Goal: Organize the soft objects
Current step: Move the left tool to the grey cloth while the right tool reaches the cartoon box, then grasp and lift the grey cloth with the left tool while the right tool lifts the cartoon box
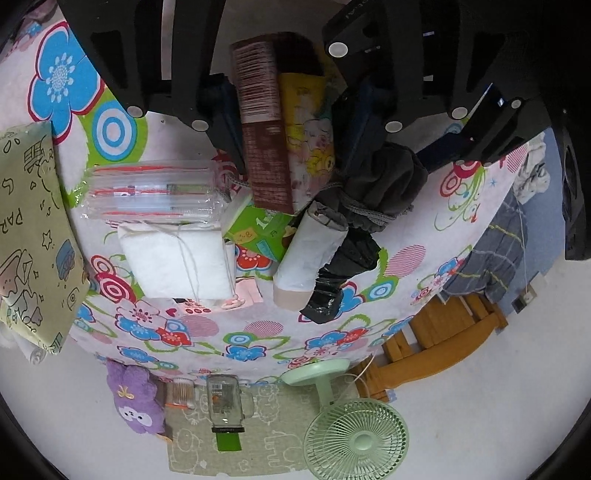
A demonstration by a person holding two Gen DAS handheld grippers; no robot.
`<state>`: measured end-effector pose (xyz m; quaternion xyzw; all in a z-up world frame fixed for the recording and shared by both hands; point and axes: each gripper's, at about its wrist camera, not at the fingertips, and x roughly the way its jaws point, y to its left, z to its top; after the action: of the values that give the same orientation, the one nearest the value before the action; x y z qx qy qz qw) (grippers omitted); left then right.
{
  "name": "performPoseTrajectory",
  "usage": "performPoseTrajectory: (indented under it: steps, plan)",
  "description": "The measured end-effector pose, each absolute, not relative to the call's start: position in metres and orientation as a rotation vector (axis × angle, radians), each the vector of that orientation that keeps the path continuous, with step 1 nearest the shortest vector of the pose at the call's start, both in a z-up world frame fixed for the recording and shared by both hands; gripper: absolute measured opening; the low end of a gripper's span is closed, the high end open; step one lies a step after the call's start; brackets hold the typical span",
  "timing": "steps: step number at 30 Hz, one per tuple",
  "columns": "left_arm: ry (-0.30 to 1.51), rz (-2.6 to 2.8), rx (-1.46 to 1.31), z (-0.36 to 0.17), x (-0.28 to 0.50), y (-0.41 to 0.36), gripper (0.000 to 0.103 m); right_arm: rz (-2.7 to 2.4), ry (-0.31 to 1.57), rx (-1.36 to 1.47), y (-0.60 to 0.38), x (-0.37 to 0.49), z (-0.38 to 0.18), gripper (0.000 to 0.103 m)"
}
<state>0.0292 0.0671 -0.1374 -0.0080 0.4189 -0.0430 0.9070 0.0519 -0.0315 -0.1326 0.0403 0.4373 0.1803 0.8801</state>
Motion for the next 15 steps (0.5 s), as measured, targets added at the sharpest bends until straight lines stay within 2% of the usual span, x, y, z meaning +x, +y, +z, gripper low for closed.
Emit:
performPoseTrajectory:
  steps: [1,4,8,15]
  plan:
    - [0.864,-0.088,-0.014,-0.137,0.030,0.067,0.052,0.373,0.909,0.073,-0.031,0.052,-0.132,0.036]
    - [0.864,-0.092,-0.017,-0.137,0.031,0.066,0.046,0.368,0.906,0.062,-0.031,0.051,-0.131,0.030]
    - [0.858,-0.097,-0.026,-0.133,0.030,0.065,0.041,0.372,0.907,0.073,-0.034,0.051,-0.130,0.027]
    - [0.840,-0.097,-0.045,-0.121,0.028,0.063,0.040,0.373,0.879,0.075,-0.037,0.047,-0.119,0.026]
